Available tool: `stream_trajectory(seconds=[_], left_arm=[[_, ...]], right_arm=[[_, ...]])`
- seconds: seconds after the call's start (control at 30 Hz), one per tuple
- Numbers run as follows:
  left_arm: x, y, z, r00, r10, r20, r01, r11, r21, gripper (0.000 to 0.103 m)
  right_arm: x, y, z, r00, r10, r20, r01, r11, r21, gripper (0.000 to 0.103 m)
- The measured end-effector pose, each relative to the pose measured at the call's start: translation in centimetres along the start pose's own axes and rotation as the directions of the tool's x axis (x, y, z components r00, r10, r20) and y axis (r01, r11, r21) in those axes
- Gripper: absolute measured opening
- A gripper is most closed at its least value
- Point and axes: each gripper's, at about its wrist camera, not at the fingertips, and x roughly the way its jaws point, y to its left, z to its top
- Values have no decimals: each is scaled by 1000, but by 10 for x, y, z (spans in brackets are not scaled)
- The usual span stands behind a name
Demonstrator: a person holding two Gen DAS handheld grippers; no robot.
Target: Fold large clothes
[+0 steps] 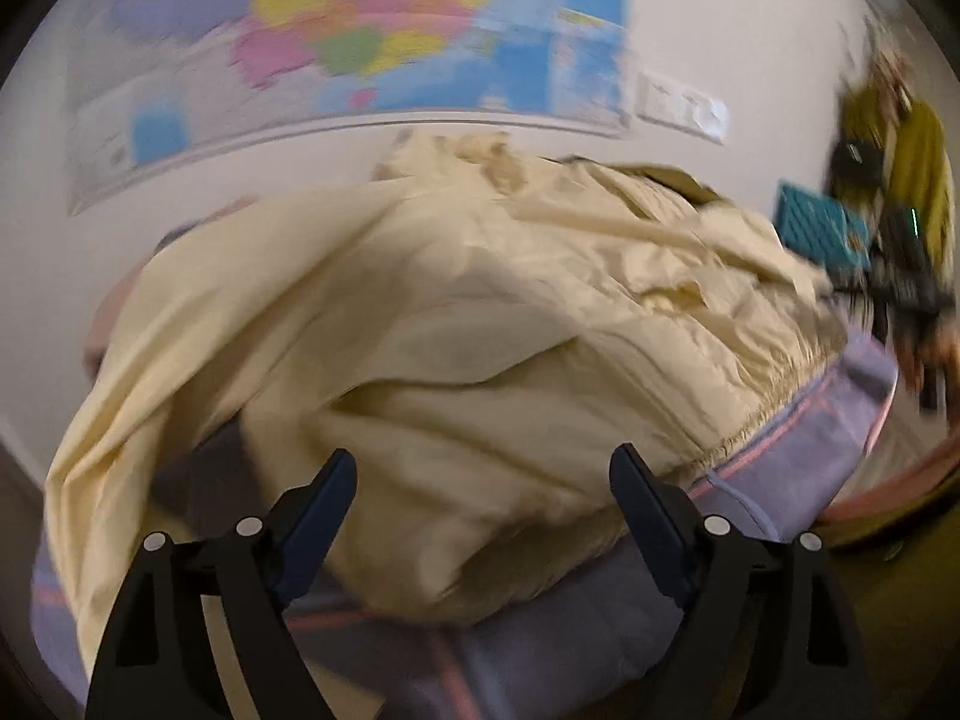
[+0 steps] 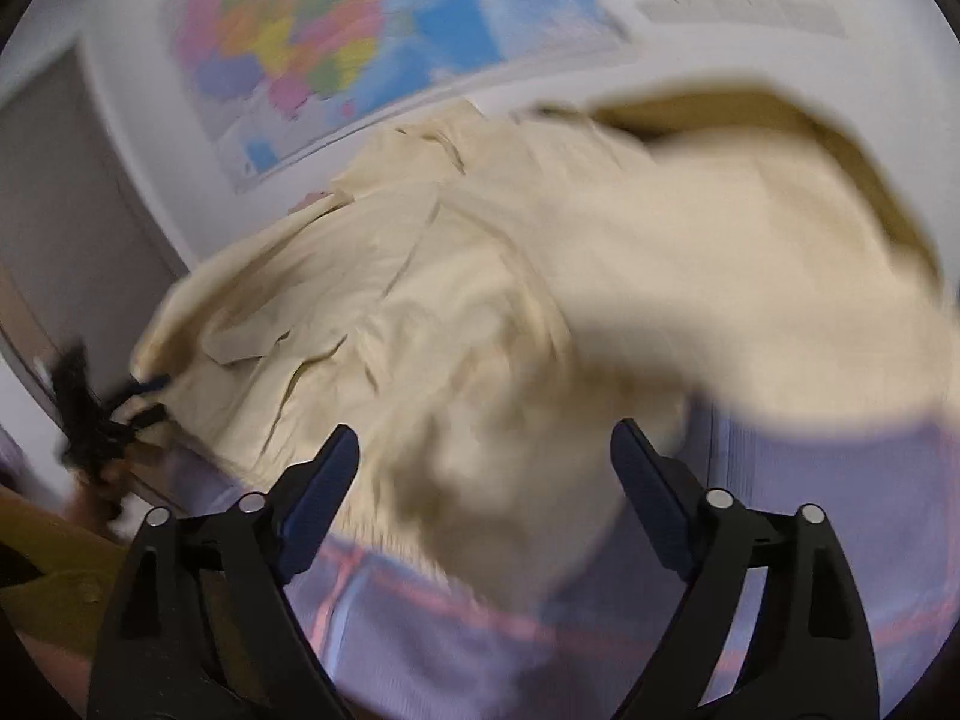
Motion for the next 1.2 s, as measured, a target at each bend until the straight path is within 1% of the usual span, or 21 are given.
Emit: stream_trajectory(seconds=[0.1,0.27,0.3,0.33,0.37,0.4,0.43,0.47,0.5,0.53,0.67,0.73,0.77,0.8,0.83,0.9,0.97,1.03,1.07,1.1,1.2], left_arm=[[7,16,-5,995,62,-73,-66,996,-61,88],[19,12,-16,990,25,-140,-33,998,-51,93],[23,10,-17,988,20,-150,-27,999,-44,93],[28,8,-18,988,17,-153,-24,999,-48,92],[33,6,-16,989,-10,-148,0,998,-69,91],[37,5,-17,990,-4,-140,-7,997,-82,79],[39,3,-15,990,25,-136,-36,996,-79,51],[40,5,-13,990,40,-135,-53,994,-95,39],[38,11,-10,991,26,-130,-44,990,-137,22],[34,17,-8,992,12,-123,-32,986,-164,13],[-3,25,-3,996,-57,-66,45,985,-167,13],[-16,19,-3,996,-56,-64,49,993,-110,20],[-16,16,-3,996,-37,-75,30,995,-91,24],[-15,16,-3,996,-18,-83,11,997,-76,29],[-16,16,-3,997,-16,-76,11,998,-66,32],[-21,13,-1,999,4,-52,-6,999,-40,38],[-34,8,1,1000,-27,-11,27,1000,-5,47],[-52,-3,3,993,-94,75,91,994,53,67],[-53,-7,5,990,-102,94,96,993,69,72],[-59,-11,8,986,-114,121,104,990,92,75],[-59,-19,25,980,-128,155,112,988,107,75]], right_arm=[[18,-22,-13,998,54,-42,-49,993,106,87],[37,-22,-17,983,179,-33,-172,974,148,86],[37,-23,-16,984,179,-26,-173,973,150,70],[41,-24,-15,979,199,-34,-191,967,170,41],[44,-24,-14,973,227,-41,-215,958,191,30],[44,-26,-14,969,245,-33,-233,950,210,20],[42,-24,-14,966,259,-27,-248,946,209,17],[34,-19,-14,962,275,-13,-267,943,201,16],[23,-14,-14,950,311,12,-307,930,201,15],[10,-9,-13,942,335,28,-334,923,193,14],[-28,25,-16,922,385,48,-388,914,118,14],[-32,30,-23,927,375,12,-373,920,117,16],[-27,27,-28,941,337,-26,-331,935,129,18],[-23,21,-30,947,317,-53,-306,940,147,28],[-15,10,-34,953,291,-89,-272,946,178,49],[-12,-10,-36,978,182,-100,-158,965,211,70],[-22,-27,-35,976,217,-20,-205,945,255,70],[-36,-46,-34,981,182,72,-195,936,294,90],[-41,-58,-31,983,142,112,-171,931,323,90],[-43,-67,-30,981,133,142,-175,920,350,90],[-44,-107,-22,954,145,261,-256,847,466,90]])
